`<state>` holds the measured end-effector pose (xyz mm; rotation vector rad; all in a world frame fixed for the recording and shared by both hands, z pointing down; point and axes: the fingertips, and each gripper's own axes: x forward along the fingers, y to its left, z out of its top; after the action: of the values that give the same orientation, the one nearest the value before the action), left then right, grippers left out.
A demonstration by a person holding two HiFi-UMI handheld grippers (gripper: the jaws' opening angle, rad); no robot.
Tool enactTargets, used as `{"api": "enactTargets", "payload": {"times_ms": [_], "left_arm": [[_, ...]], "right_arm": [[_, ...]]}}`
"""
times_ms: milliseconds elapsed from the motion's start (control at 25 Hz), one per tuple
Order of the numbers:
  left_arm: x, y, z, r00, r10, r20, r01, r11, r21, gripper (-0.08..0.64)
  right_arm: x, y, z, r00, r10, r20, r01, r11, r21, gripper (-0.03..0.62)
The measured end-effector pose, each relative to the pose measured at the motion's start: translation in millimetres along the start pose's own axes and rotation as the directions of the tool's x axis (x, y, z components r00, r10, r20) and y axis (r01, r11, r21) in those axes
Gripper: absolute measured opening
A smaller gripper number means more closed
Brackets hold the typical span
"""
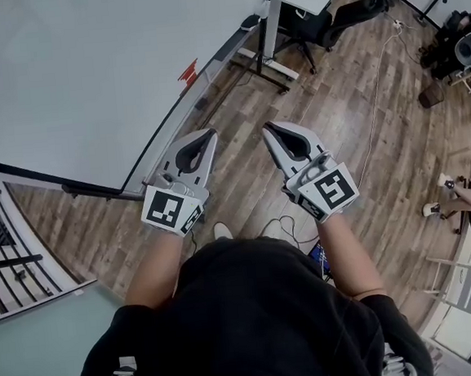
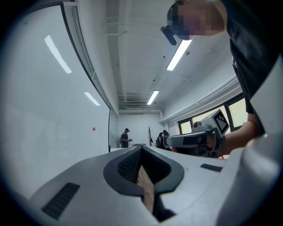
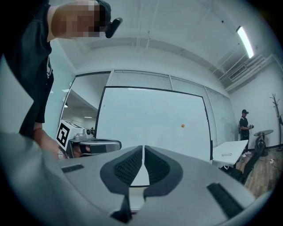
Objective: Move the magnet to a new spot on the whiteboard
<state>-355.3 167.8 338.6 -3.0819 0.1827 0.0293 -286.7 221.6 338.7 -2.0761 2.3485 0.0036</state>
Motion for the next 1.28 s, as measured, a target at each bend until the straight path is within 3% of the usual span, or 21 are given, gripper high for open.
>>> {"api": "enactTargets", "payload": {"times_ms": [360, 840, 1280], "left_arm": [[30, -29, 2, 1.000, 0.017, -0.007, -0.017, 1.000, 0.011, 0.002], [67, -65, -3, 0.996, 0.084, -0.020, -0.084, 0.996, 0.001, 0.002], [93, -56, -10, 0.994, 0.098, -0.039, -0.098, 0.995, 0.009, 0.002]], "right_arm": [[-28, -34, 4, 1.000, -0.006, 0.012, 0.006, 1.000, 0.012, 0.001], [-64, -77, -12, 0.997, 0.074, -0.006, -0.074, 0.997, 0.019, 0.000], [-52, -96, -9, 0.995, 0.101, 0.012, -0.101, 0.995, 0.021, 0.000]]}}
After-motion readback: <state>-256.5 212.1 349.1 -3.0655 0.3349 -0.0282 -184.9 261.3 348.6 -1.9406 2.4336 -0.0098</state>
